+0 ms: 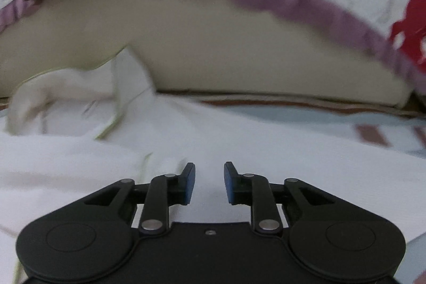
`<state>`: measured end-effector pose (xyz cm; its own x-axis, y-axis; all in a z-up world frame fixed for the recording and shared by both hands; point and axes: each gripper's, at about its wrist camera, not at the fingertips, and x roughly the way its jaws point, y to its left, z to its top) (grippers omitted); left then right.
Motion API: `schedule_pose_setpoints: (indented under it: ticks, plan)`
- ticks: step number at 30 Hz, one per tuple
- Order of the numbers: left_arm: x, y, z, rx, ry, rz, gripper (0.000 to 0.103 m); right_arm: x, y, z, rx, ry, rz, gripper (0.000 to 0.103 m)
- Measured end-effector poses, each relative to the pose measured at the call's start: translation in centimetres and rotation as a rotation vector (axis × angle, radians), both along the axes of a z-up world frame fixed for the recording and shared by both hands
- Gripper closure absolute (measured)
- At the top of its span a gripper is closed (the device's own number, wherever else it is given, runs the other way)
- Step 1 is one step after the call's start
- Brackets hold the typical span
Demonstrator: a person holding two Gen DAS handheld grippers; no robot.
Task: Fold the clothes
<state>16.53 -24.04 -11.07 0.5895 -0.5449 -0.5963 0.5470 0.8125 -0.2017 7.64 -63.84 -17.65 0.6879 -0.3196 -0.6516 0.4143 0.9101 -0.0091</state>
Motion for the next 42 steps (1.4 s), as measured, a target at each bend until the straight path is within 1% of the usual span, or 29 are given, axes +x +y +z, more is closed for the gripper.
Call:
schedule_pose_setpoints:
  ticks: [1, 3, 4, 6, 8, 10, 12, 13, 14, 15, 16, 17, 18, 19, 20, 21, 22, 23, 24, 26, 27, 28, 31, 32, 33, 35, 37, 40, 42]
  plan:
    - [1.1, -1.1, -0.1, -0.009, 0.051, -0.012, 0.05, -0.3, -0.4, 0.4, -0.005, -0.016, -0.024, 0.07]
    - [4.0, -3.7, -0.8, -0.009, 0.128, -0.031, 0.05, -0.9, -1.0, 0.9, 0.085, -0.088, 0.002, 0.07]
    - [5.4, -4.9, -1.3, 0.006, 0.142, -0.022, 0.05, -1.0, -1.0, 1.0, 0.133, -0.115, 0.034, 0.07]
    - [7.8, -7.2, -2.2, 0.035, 0.177, -0.012, 0.05, -0.8, -0.5, 1.0, 0.179, -0.135, 0.093, 0.07]
    - [9.7, -9.2, -3.1, 0.051, 0.214, -0.024, 0.05, -0.4, 0.7, 0.9, 0.169, -0.141, 0.165, 0.07]
    - [11.1, -10.9, -3.4, 0.05, 0.224, -0.027, 0.05, 0.0, 1.5, 0.6, 0.159, -0.138, 0.215, 0.07]
    - [12.3, -12.5, -3.7, 0.063, 0.243, -0.042, 0.05, 0.2, 1.7, 0.3, 0.177, -0.139, 0.236, 0.07]
    - [13.0, -13.2, -3.9, 0.08, 0.256, -0.042, 0.054, 0.3, 1.8, 0.2, 0.187, -0.139, 0.247, 0.07]
    - [13.6, -13.8, -4.2, 0.093, 0.269, -0.03, 0.054, 0.4, 1.7, 0.0, 0.199, -0.14, 0.247, 0.07]
    - [14.1, -14.5, -4.5, 0.107, 0.279, -0.021, 0.057, 0.5, 1.6, -0.2, 0.212, -0.141, 0.247, 0.07]
    - [14.6, -15.1, -4.5, 0.13, 0.272, -0.03, 0.079, 0.6, 1.5, -0.3, 0.224, -0.142, 0.247, 0.07]
    - [15.0, -15.7, -4.6, 0.153, 0.266, -0.039, 0.095, 0.8, 1.4, -0.6, 0.231, -0.144, 0.244, 0.07]
    - [15.4, -16.4, -4.6, 0.172, 0.257, -0.045, 0.099, 1.0, 1.4, -0.8, 0.238, -0.147, 0.241, 0.07]
    - [15.7, -16.8, -4.2, 0.173, 0.235, -0.043, 0.099, 1.0, 1.1, -1.0, 0.247, -0.149, 0.234, 0.07]
    - [16.3, -17.0, -3.7, 0.145, 0.224, -0.037, 0.099, 1.1, 0.9, -1.3, 0.256, -0.151, 0.227, 0.07]
    - [16.9, -16.8, -3.2, 0.086, 0.229, -0.015, 0.099, 1.0, 0.7, -1.4, 0.265, -0.152, 0.217, 0.07]
    - [17.4, -16.6, -2.7, 0.019, 0.239, 0.009, 0.099, 1.0, 0.5, -1.5, 0.278, -0.15, 0.21, 0.07]
    - [18.1, -16.0, -2.5, -0.082, 0.269, 0.042, 0.099, 1.1, 0.4, -1.6, 0.291, -0.149, 0.203, 0.07]
    - [18.5, -15.6, -2.7, -0.144, 0.3, 0.069, 0.098, 1.2, 0.3, -1.7, 0.299, -0.149, 0.203, 0.07]
    - [19.0, -15.3, -3.8, -0.22, 0.362, 0.128, 0.096, 1.3, 0.4, -1.9, 0.305, -0.148, 0.203, 0.07]
    - [19.0, -15.2, -4.5, -0.25, 0.378, 0.135, 0.089, 1.3, 0.4, -1.9, 0.307, -0.145, 0.208, 0.07]
    - [18.7, -15.1, -4.9, -0.269, 0.384, 0.135, 0.073, 1.3, 0.5, -2.0, 0.308, -0.144, 0.213, 0.07]
    - [17.8, -14.9, -6.2, -0.321, 0.396, 0.136, 0.039, 1.4, 0.5, -2.2, 0.321, -0.14, 0.219, 0.07]
    - [17.3, -15.0, -6.2, -0.296, 0.381, 0.135, 0.034, 1.4, 0.4, -2.3, 0.328, -0.138, 0.221, 0.07]
    - [16.8, -15.3, -6.0, -0.246, 0.368, 0.131, 0.026, 1.4, 0.4, -2.4, 0.334, -0.136, 0.222, 0.07]
    - [15.8, -16.1, -5.6, -0.145, 0.335, 0.117, 0.026, 1.6, 0.2, -2.8, 0.353, -0.125, 0.214, 0.07]
    - [14.3, -16.5, -4.7, -0.114, 0.282, 0.076, 0.026, 1.7, 0.1, -3.1, 0.366, -0.118, 0.205, 0.07]
    - [11.4, -16.9, -3.0, -0.149, 0.193, 0.011, 0.026, 1.7, -0.1, -3.3, 0.376, -0.116, 0.194, 0.071]
    - [10.8, -17.7, -2.5, -0.176, 0.189, -0.051, 0.026, 1.6, -0.1, -3.1, 0.361, -0.105, 0.183, 0.071]
